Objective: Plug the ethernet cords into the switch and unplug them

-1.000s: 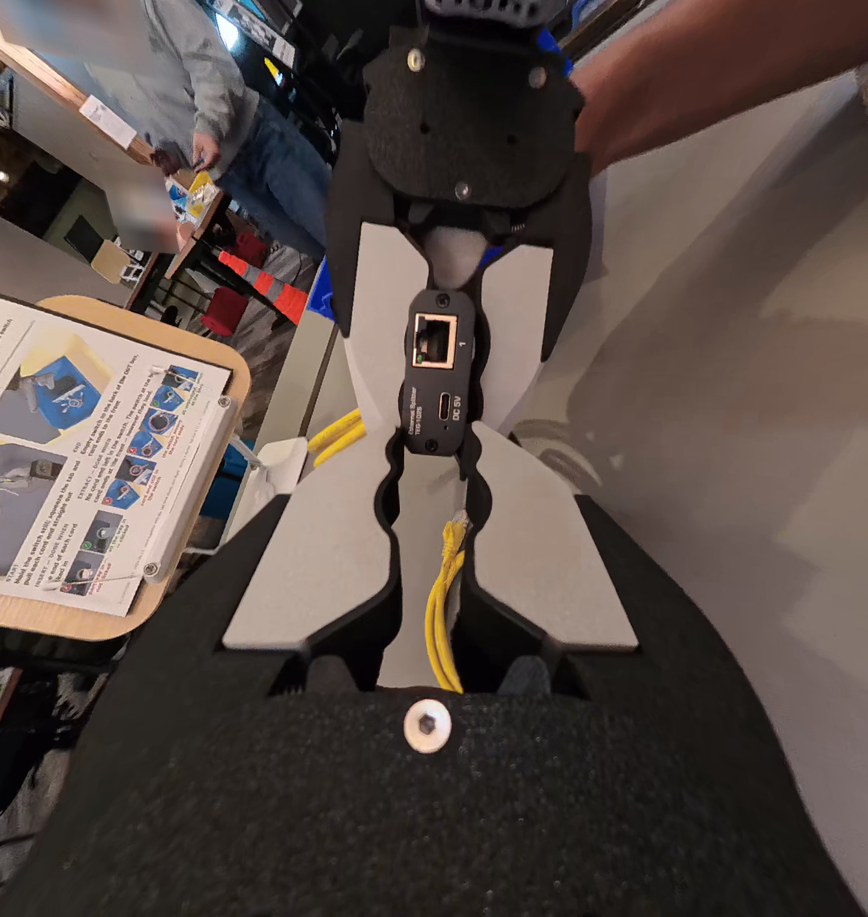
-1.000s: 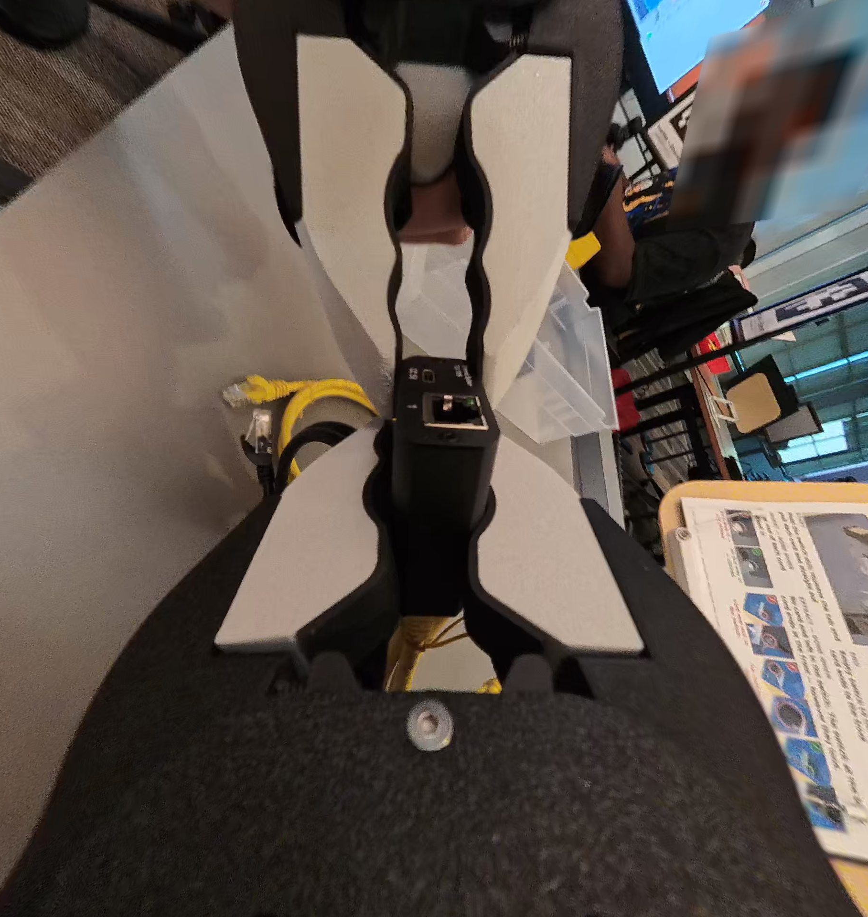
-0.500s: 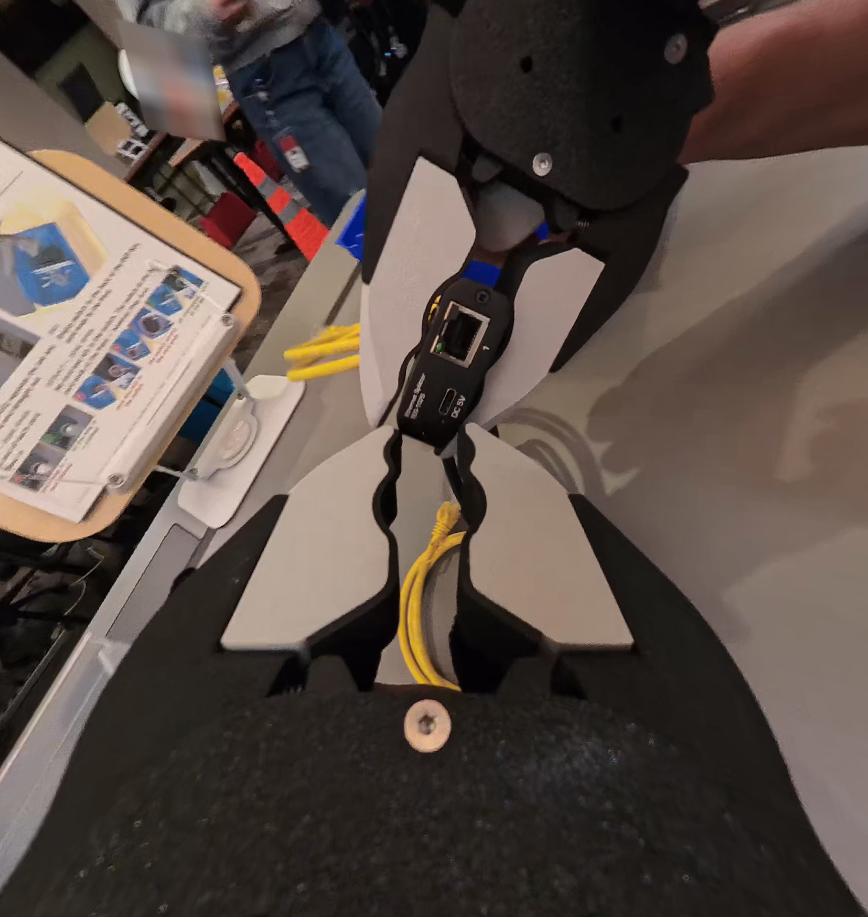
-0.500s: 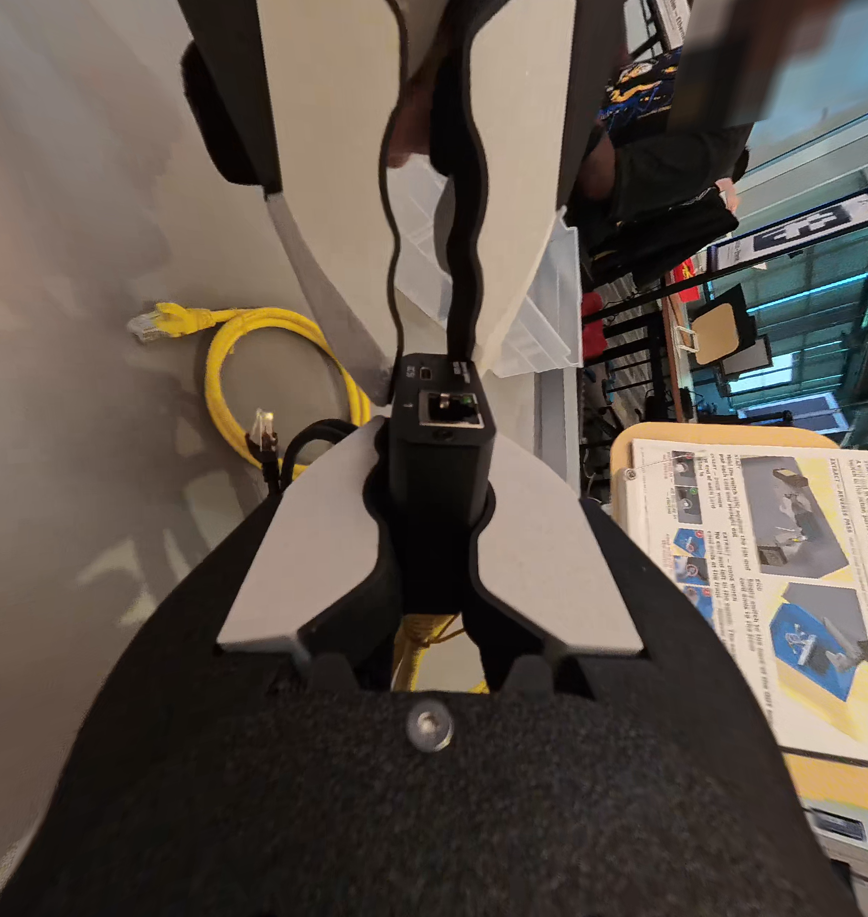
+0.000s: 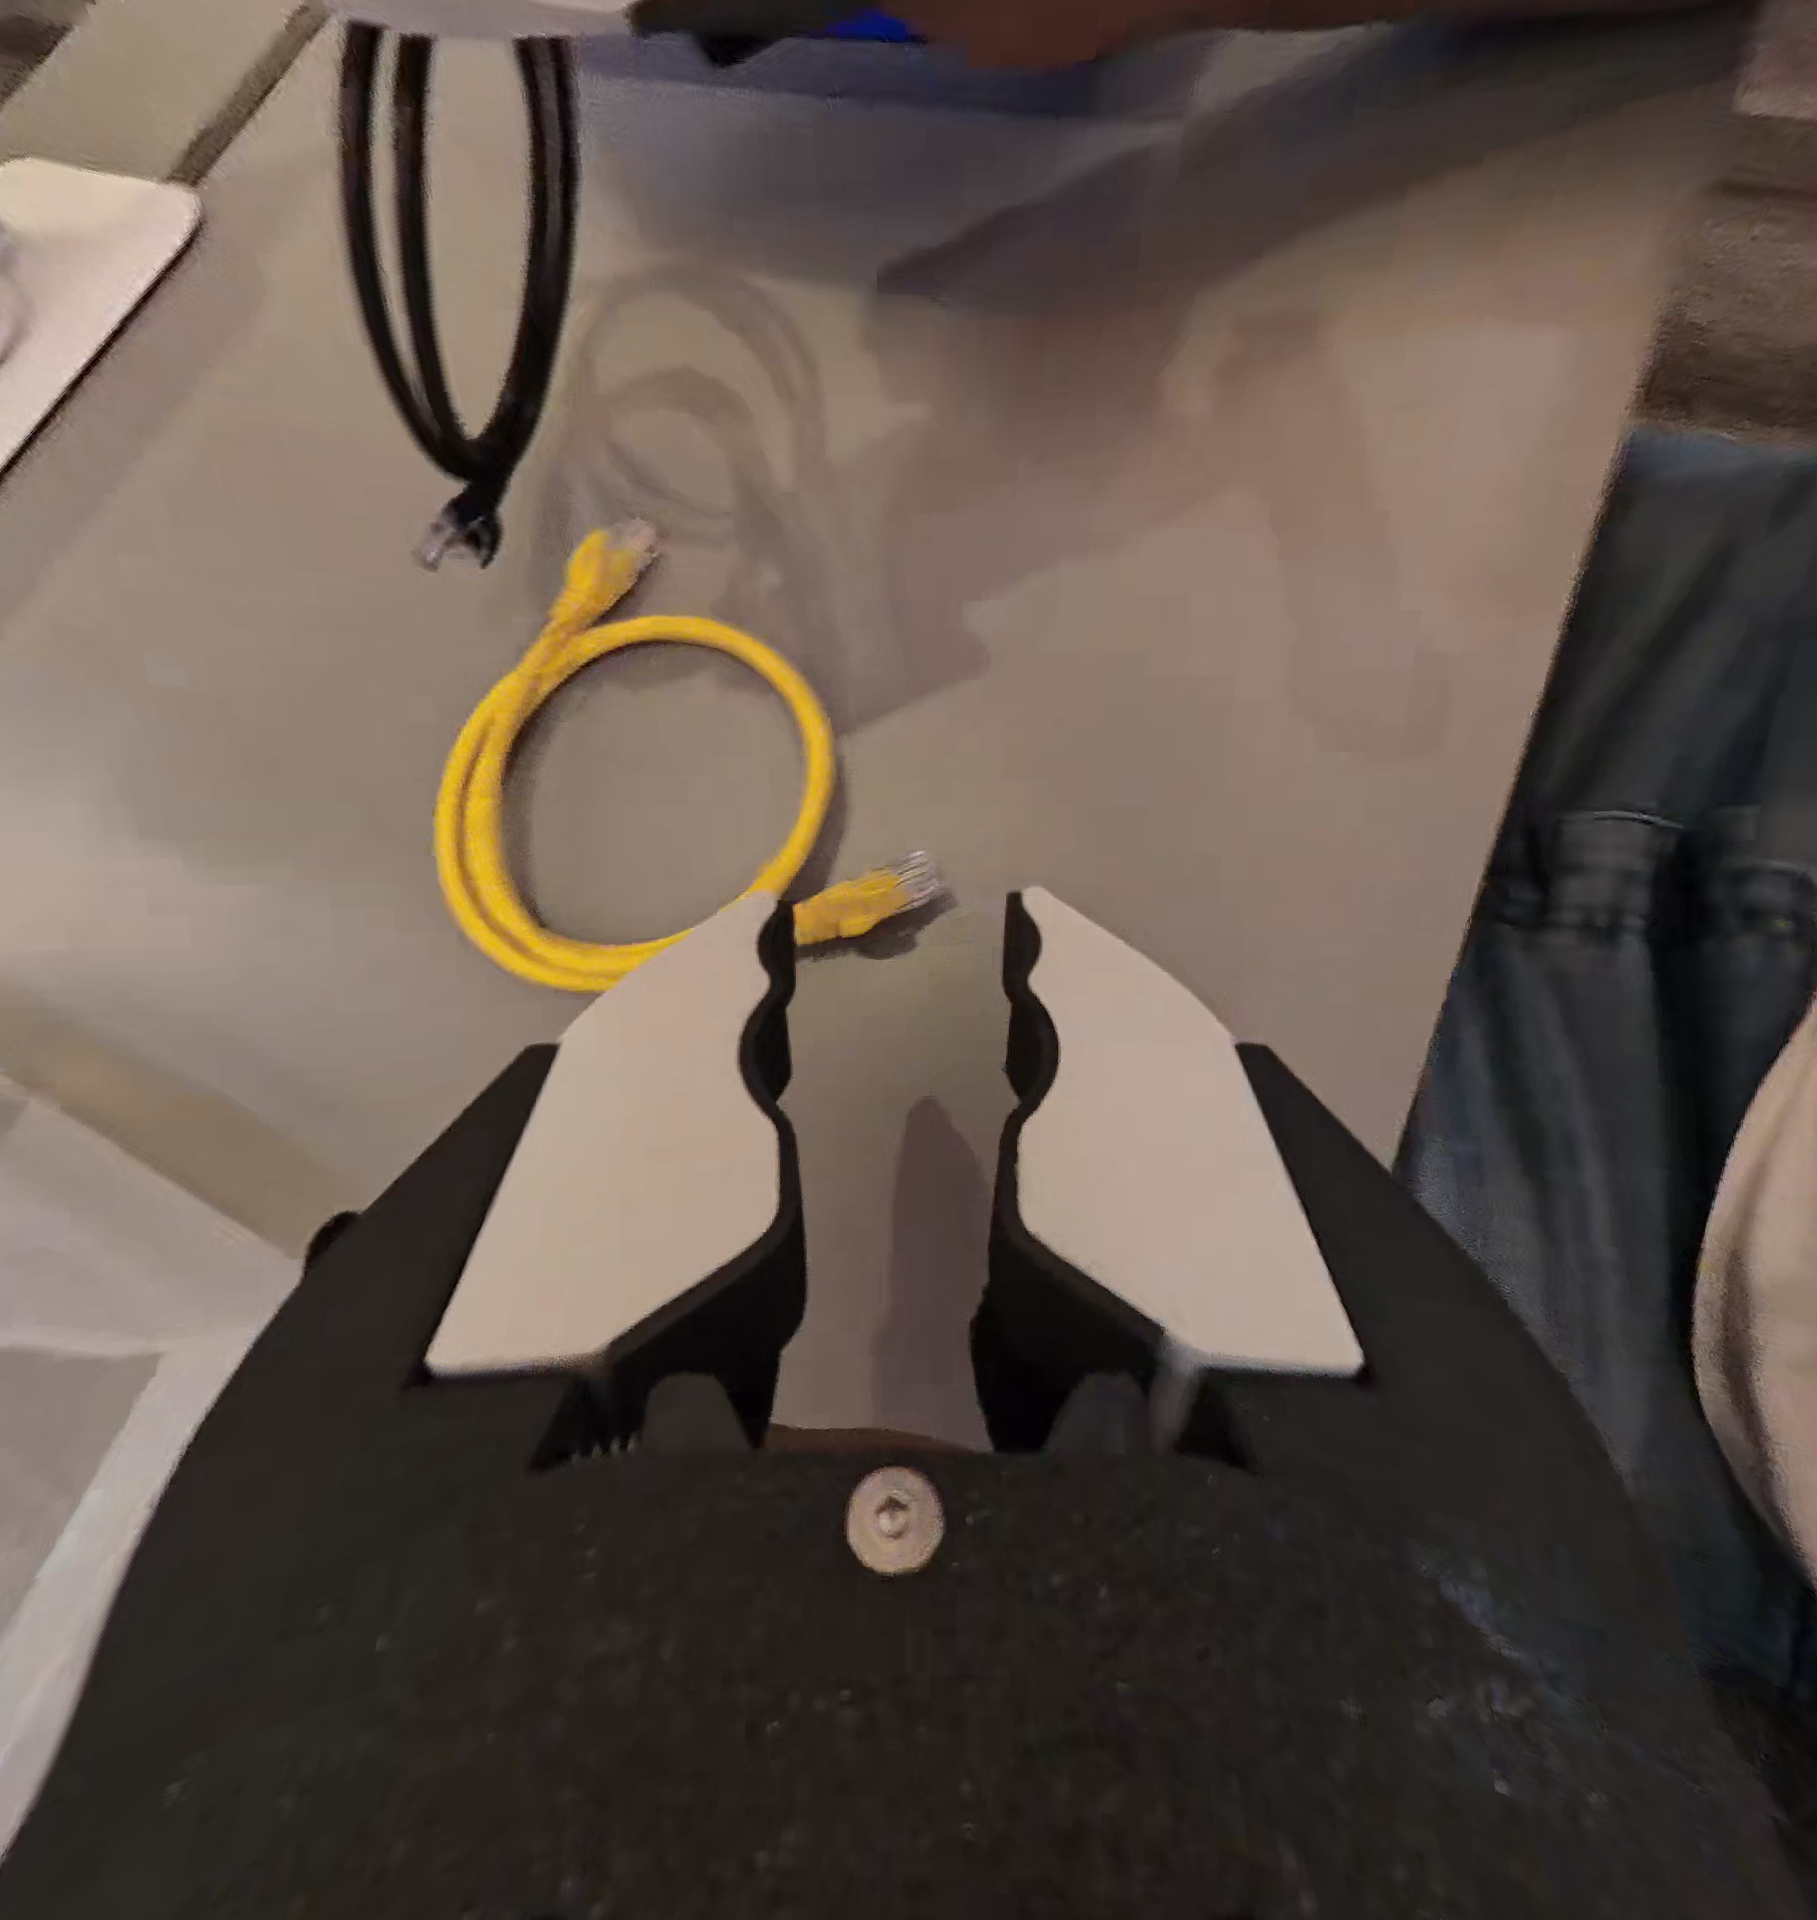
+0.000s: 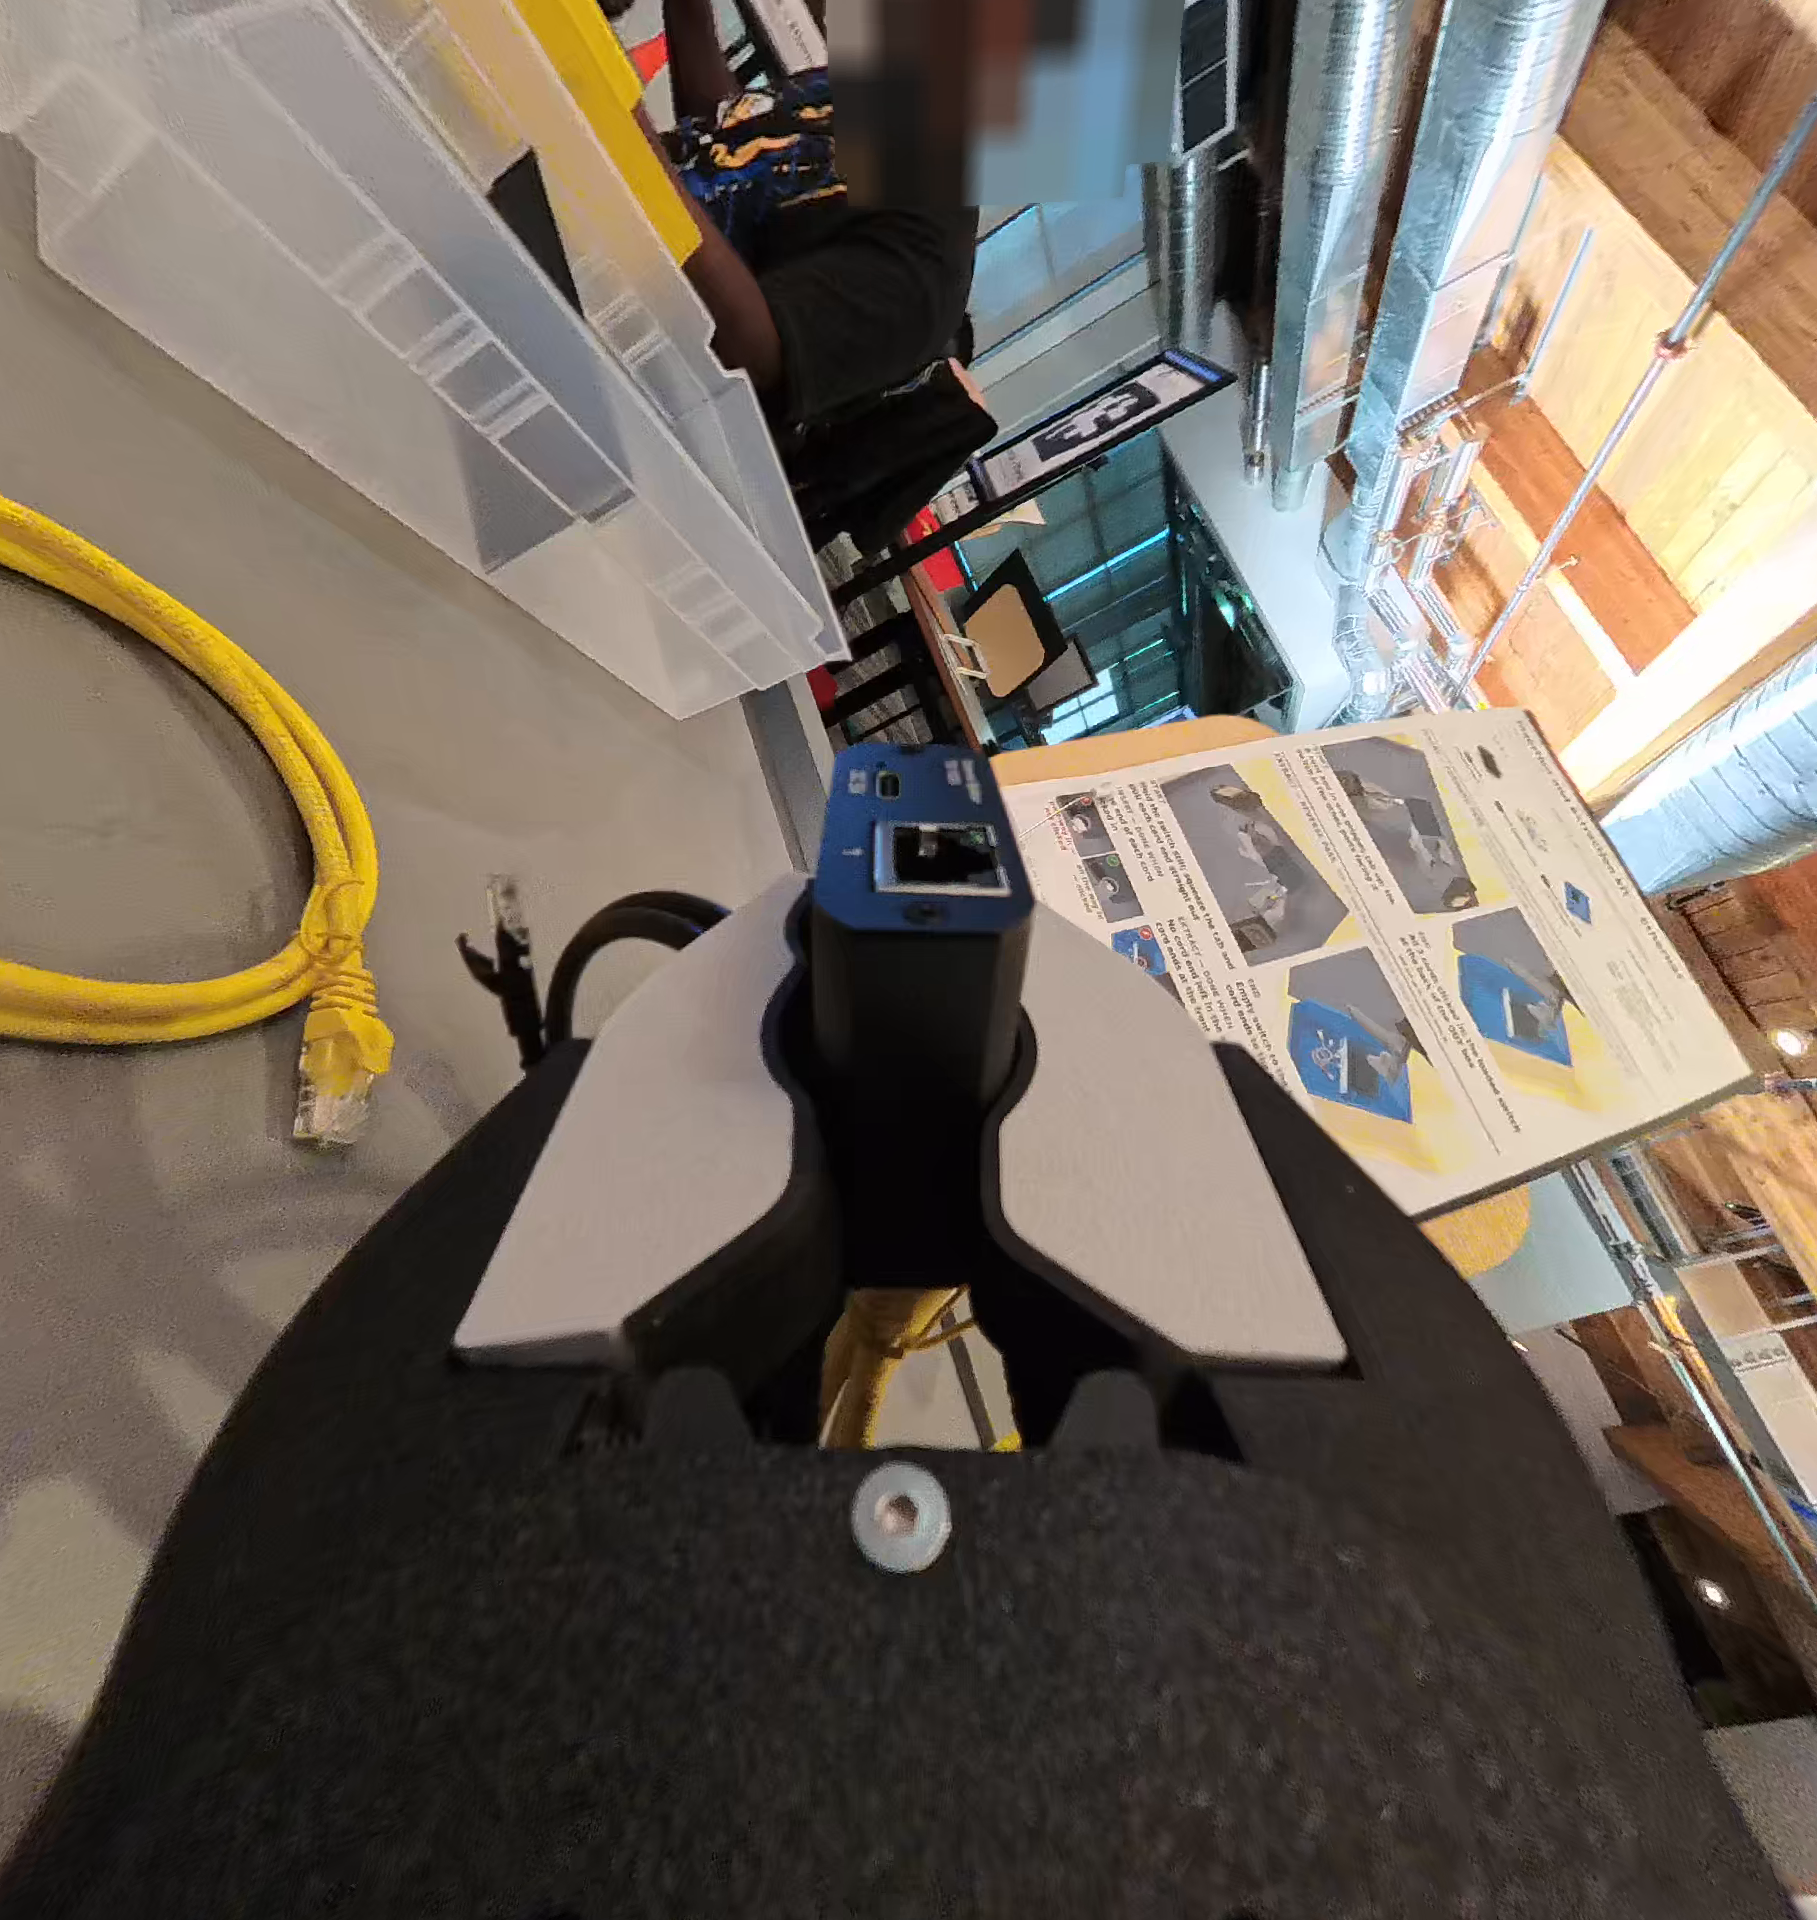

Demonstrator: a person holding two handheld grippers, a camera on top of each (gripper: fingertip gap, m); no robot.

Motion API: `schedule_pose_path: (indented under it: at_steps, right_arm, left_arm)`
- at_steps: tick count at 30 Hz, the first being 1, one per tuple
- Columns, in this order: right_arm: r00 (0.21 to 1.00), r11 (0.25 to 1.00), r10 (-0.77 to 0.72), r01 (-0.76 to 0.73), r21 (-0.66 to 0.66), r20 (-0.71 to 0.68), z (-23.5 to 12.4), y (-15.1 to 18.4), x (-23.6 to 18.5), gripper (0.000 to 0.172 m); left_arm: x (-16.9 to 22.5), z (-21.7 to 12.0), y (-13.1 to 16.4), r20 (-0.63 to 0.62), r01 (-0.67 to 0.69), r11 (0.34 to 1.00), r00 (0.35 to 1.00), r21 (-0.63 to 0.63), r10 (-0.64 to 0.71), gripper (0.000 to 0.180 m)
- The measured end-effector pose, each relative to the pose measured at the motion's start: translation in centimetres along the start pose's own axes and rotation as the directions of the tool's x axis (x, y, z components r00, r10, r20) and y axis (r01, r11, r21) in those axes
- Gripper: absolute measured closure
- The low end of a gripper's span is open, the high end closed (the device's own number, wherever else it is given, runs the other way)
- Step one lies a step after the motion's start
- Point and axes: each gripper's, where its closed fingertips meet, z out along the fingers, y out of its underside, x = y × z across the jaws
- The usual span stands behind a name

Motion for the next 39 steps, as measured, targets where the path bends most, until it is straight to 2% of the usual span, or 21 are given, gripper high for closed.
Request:
schedule_pose_path:
  at_steps: [2,5,8,12,17,22,25,27,35,39]
  right_arm:
    - [0.999,0.999,0.045,-0.045,0.009,0.03,-0.2,0.1,0.0,0.146]
    - [0.993,0.994,0.111,-0.111,0.007,0.03,-0.7,0.4,0.9,0.146]
    - [0.991,0.991,0.13,-0.13,-0.012,0.02,-1.1,0.9,1.6,0.146]
    - [0.987,0.988,0.152,-0.151,-0.021,0.043,-1.2,1.0,1.5,0.146]
    - [0.988,0.991,0.13,-0.127,-0.041,0.086,-0.7,1.4,0.1,0.145]
    - [0.985,0.991,0.133,-0.129,-0.047,0.11,-0.5,1.4,-0.4,0.146]
    - [0.986,0.991,0.129,-0.125,-0.049,0.109,-0.6,1.5,-0.3,0.146]
    - [0.986,0.991,0.132,-0.127,-0.048,0.107,-0.6,1.6,-0.1,0.146]
    - [0.978,0.985,0.17,-0.166,-0.042,0.124,-0.7,1.5,0.1,0.146]
    - [0.977,0.986,0.165,-0.16,-0.043,0.136,-0.6,1.4,-0.2,0.146]
  left_arm:
    - [0.4,0.7,-0.2,-0.046,-0.052,0.998,0.998,0.028,0.053,0.146]
    - [0.0,2.2,0.7,-0.086,-0.173,0.985,0.981,-0.01,0.171,0.147]
    - [-0.8,3.3,2.1,-0.128,-0.294,0.953,0.95,-0.069,0.284,0.148]
    - [-1.0,3.8,2.3,-0.197,-0.432,0.9,0.889,-0.057,0.414,0.153]
    - [-1.7,3.5,2.8,-0.25,-0.584,0.806,0.799,-0.099,0.547,0.152]
    - [-2.6,3.8,3.0,-0.299,-0.777,0.613,0.624,-0.141,0.722,0.15]
    - [-2.3,3.8,2.3,-0.324,-0.826,0.557,0.553,-0.092,0.767,0.153]
    - [-1.8,3.6,1.7,-0.339,-0.84,0.541,0.523,-0.046,0.782,0.154]
    - [-1.7,4.6,3.9,-0.469,-0.861,0.507,0.469,-0.053,0.748,0.153]
    - [-2.4,5.1,4.0,-0.45,-0.886,0.46,0.437,-0.062,0.779,0.163]
